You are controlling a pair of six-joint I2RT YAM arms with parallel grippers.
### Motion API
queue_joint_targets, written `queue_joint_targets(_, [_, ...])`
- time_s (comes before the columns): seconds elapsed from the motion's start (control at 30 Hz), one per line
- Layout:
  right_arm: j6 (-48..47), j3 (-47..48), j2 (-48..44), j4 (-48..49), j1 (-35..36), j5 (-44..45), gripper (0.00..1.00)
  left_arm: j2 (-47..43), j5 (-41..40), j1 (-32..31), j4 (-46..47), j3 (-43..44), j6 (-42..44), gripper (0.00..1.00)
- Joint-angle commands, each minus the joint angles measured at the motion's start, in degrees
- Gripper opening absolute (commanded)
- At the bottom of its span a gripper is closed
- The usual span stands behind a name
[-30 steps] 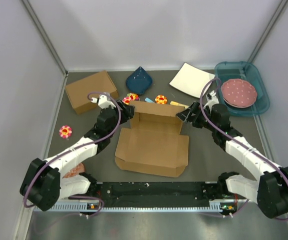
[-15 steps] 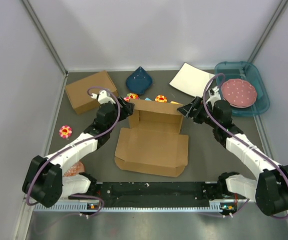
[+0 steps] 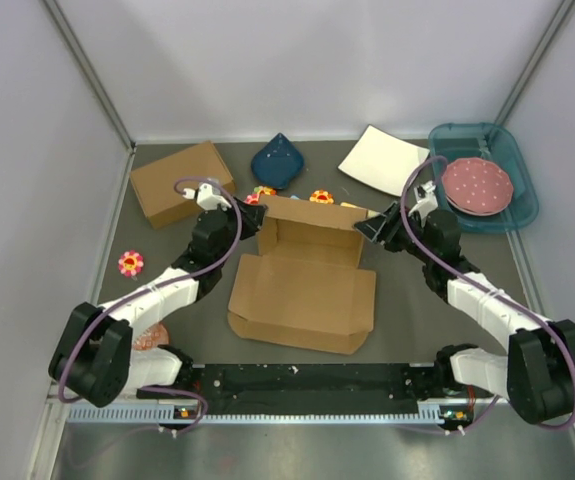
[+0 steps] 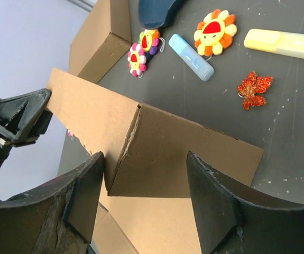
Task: Fold the paper box
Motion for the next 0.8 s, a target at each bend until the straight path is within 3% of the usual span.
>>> queue_joint_targets(0.0, [-1.69, -3.78, 0.76, -1.07, -0.81, 1.37, 0.61, 2.68, 1.89, 0.24, -5.37, -4.83, 1.25, 0.18])
queue_joint_targets(0.1, [-1.51, -5.44, 0.76, -0.28, -0.73, 1.45, 0.57, 3.73, 2.69, 0.15, -4.67, -6.4, 0.2, 0.06])
queue_joint_targets(0.2, [-1.25, -7.2, 1.02, 0.33, -0.73, 1.8, 0.55, 5.05, 3.04, 0.15, -3.18, -8.42, -0.51, 0.0])
queue_joint_targets(0.4, [-1.07, -9.32, 0.84, 0.95, -0.73, 1.89, 0.55, 6.2, 2.52, 0.24, -1.41, -10.89, -1.39, 0.02])
queue_joint_targets(0.6, [-2.39, -5.37, -2.14, -3.44, -0.73, 2.86, 0.63, 1.98, 0.67, 0.24, -6.24, -6.69, 0.36, 0.36])
queue_joint_targets(0.77, [-4.14, -0.28, -4.34, -8.98, -0.73, 3.83, 0.7, -1.53, -0.91, 0.24, -10.11, -3.25, 1.6, 0.55])
